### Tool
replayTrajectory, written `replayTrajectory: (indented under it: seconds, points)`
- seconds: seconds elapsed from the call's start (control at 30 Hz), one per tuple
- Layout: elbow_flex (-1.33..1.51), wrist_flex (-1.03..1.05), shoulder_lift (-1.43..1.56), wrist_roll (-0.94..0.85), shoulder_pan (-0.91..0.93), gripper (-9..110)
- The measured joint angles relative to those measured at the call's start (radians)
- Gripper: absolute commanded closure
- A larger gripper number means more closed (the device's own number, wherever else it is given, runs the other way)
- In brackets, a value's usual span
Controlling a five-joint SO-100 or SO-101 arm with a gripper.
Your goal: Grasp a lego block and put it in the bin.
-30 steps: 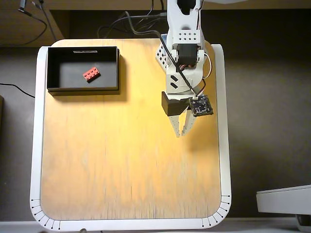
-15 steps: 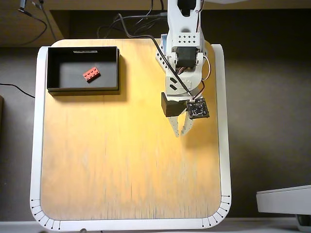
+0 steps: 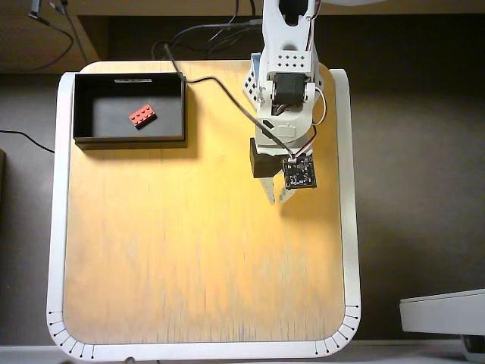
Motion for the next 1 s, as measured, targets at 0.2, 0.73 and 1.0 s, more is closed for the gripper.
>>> replayTrajectory:
  seconds: [0.2,0.73,1.0]
  points:
    - [0.0,0.117,0.0,-0.057,0.0,101]
    - [0.0,0.14,0.0,-0.37,0.0,101]
    - [0.0,0.14,0.0,-0.371,0.0,101]
